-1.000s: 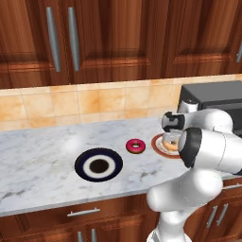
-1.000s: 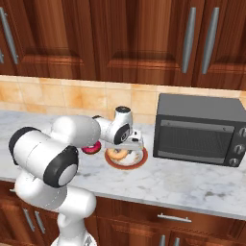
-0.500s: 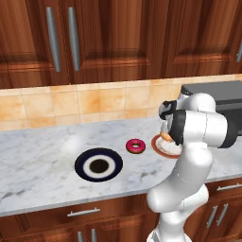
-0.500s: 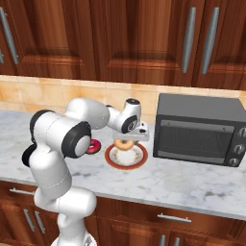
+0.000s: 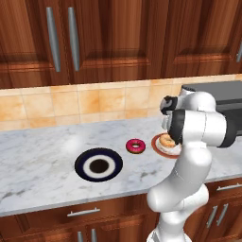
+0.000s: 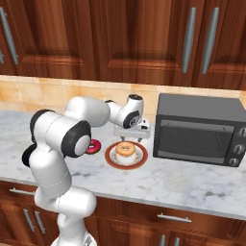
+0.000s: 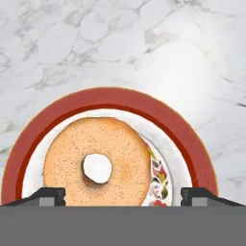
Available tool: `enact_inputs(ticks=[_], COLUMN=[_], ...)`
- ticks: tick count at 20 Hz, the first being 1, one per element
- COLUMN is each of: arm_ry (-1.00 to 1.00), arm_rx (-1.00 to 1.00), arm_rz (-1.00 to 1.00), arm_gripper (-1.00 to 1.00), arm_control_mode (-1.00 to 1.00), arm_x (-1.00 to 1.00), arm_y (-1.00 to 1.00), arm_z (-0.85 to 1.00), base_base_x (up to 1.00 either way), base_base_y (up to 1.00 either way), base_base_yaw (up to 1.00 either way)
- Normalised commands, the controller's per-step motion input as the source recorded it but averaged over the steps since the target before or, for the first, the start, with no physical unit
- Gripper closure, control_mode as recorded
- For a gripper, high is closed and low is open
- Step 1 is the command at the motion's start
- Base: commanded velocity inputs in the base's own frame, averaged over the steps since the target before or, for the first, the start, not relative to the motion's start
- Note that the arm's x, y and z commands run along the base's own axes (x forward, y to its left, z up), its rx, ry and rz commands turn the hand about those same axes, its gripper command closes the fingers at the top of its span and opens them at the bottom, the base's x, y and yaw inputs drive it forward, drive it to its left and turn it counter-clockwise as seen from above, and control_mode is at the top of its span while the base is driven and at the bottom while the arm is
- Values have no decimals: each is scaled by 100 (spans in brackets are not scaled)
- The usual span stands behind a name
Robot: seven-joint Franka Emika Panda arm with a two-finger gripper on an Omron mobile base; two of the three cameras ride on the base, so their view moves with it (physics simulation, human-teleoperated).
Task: Place the pastries on the plates.
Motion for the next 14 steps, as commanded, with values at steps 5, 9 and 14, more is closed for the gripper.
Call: enact_inputs(ticks=[5,9,14], arm_ry=[-8,-3,-8], arm_rx=[10,0,-1], arm_rz=[3,8,9], arm_gripper=[-100,-100,-100], arm_control_mode=[-100,-100,-100], arm_x=[-33,-69,-79], arm_y=[86,100,100], arm_z=[70,22,6], base_base_x=[0,0,0], base_base_y=[0,0,0], base_base_yaw=[0,0,0])
